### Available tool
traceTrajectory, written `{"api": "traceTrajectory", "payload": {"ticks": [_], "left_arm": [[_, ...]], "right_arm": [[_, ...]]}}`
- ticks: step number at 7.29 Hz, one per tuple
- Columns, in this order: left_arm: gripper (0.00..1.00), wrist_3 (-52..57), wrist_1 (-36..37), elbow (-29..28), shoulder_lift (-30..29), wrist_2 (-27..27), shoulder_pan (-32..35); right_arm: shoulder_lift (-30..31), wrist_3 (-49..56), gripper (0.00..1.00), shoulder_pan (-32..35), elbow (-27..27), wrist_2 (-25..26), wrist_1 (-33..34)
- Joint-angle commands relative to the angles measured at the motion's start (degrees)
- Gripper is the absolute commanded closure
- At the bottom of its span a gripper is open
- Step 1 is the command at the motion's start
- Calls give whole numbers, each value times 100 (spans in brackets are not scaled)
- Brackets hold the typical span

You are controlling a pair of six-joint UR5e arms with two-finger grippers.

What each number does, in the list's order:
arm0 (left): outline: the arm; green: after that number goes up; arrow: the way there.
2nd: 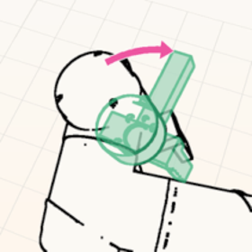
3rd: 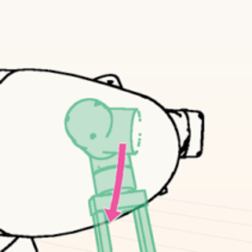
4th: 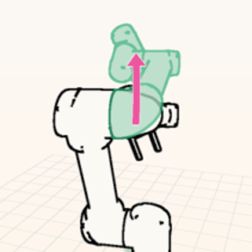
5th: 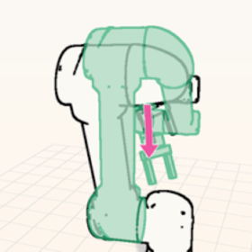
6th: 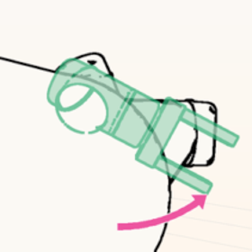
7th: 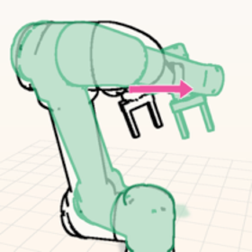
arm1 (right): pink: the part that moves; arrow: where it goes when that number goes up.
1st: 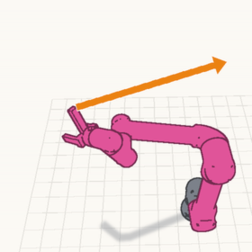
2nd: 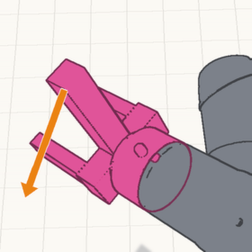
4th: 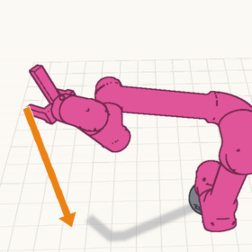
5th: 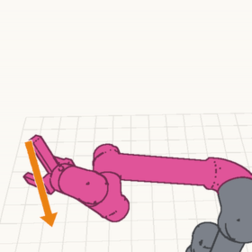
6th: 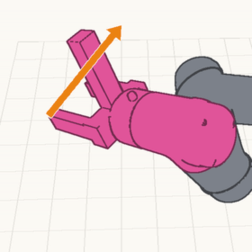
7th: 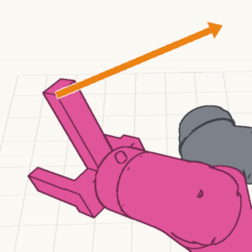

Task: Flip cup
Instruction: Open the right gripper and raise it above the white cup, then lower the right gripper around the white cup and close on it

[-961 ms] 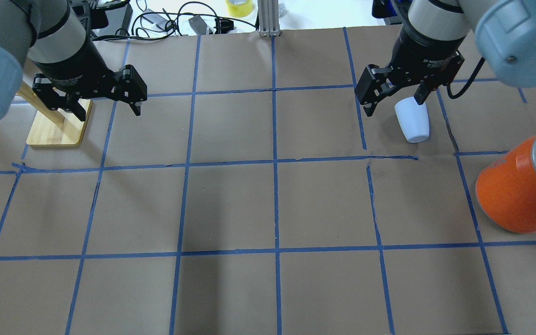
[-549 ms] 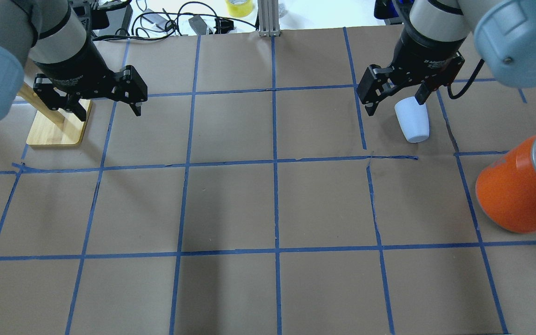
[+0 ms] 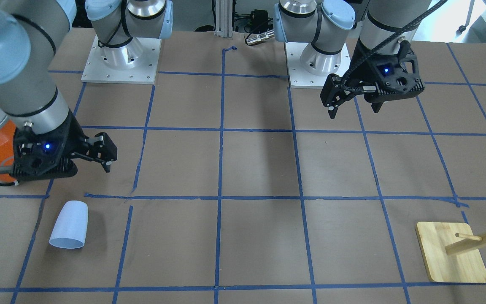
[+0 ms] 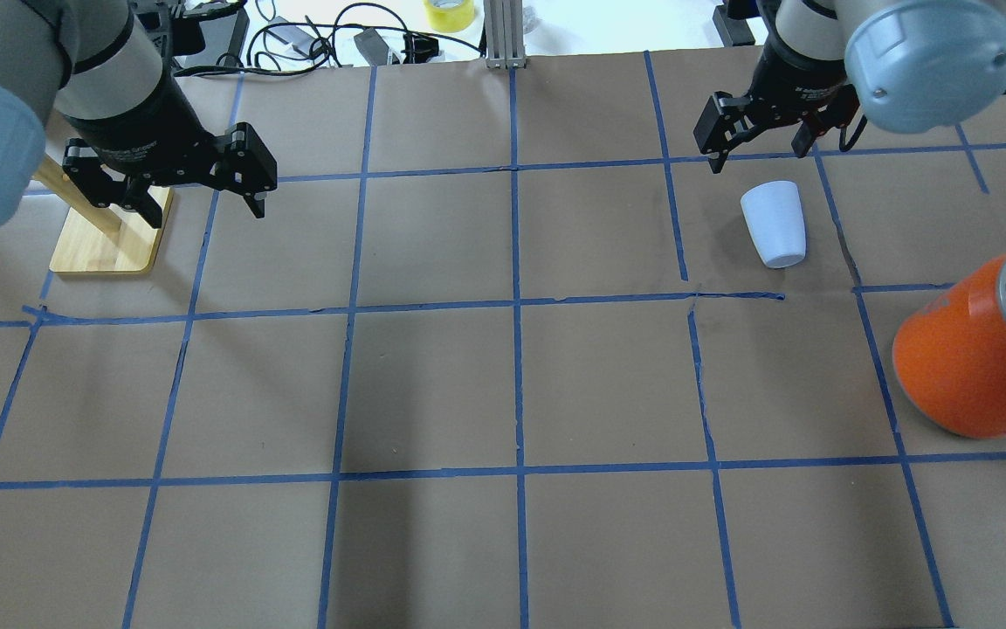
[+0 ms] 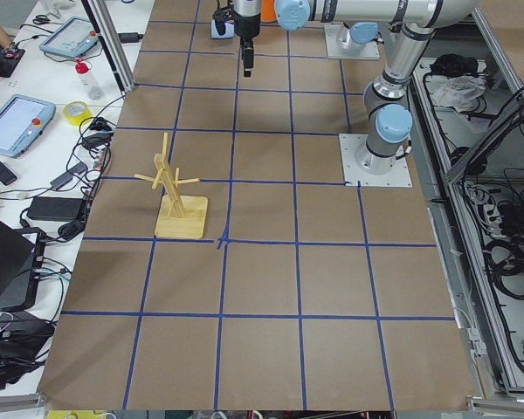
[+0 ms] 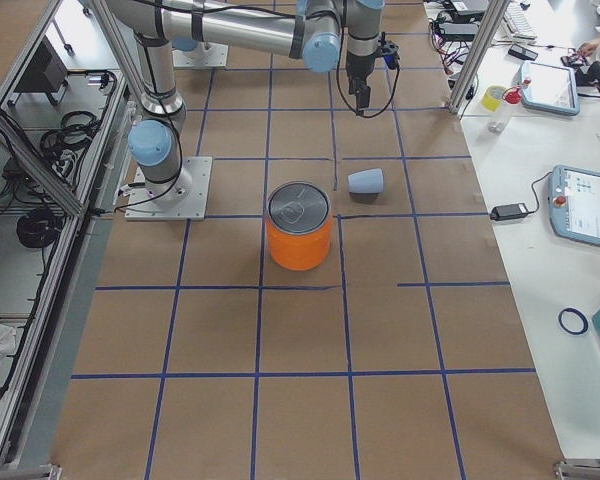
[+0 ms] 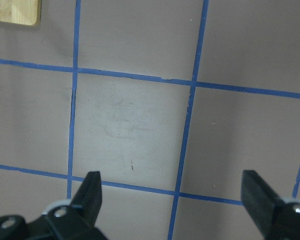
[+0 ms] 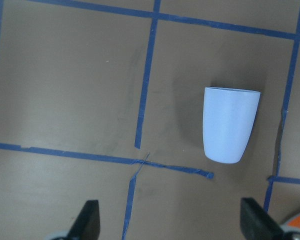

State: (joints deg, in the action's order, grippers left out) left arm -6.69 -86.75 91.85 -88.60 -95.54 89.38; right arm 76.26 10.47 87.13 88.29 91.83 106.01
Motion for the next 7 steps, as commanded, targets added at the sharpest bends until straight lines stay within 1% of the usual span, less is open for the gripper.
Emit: {"api": "traceTrajectory", "payload": {"ticks": [1, 3, 6, 7], "left_arm": [[0, 10, 9, -9, 1, 0, -8], [0, 36, 9, -9, 1, 0, -26], [0, 45, -17, 0, 1, -26, -26], [0, 63, -18, 0, 1, -131, -26]], "right_arm": [[-654, -18, 0, -378, 91, 116, 760], [-1215, -36, 0, -643, 92, 169, 1323], [-1639, -18, 0, -723, 109, 186, 1614], [-1727, -44, 0, -723, 109, 187, 1824]]}}
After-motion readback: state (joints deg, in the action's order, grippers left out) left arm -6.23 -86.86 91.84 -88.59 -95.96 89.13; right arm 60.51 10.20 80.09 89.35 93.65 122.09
